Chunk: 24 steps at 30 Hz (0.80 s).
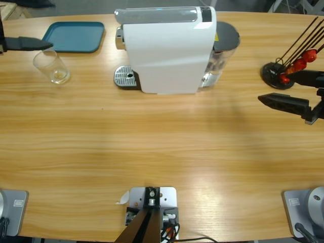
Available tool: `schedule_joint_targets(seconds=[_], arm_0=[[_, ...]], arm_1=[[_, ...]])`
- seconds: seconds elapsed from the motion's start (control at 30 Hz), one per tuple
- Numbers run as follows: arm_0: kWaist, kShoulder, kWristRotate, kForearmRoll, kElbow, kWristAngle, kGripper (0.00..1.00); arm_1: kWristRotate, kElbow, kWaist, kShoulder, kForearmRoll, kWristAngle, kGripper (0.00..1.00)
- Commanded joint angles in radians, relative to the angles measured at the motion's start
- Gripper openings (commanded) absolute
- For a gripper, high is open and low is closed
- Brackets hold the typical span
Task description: Pour coffee
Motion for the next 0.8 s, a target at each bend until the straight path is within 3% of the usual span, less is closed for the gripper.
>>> schedule_joint_targets(seconds=[0.03,0.17,0.3,0.47,0.8], arm_0=[[0.007,0.121,-0.092,-0.290,0.068,-0.084,0.987],[0.007,0.212,-0.118,-0.448,0.068,-0.231,0.976],[0.007,0.248,-0.139,-0.537,0.078,-0.351,0.891],[0.007,0.274,-0.174,-0.560,0.101,-0.341,0.895],[-0.036,0.318,-0.221,-0.559,0.084,-0.177,0.904]], arm_1=[[0.009,0.031,0.006,0.023,-0.002,0.014,0.904],[0.009,0.031,0.006,0.023,-0.002,0.014,0.904],[0.009,0.029,0.006,0.026,-0.002,0.014,0.899],[0.009,0.029,0.006,0.028,-0.002,0.014,0.899],[0.009,0.029,0.006,0.029,0.000,0.014,0.899]])
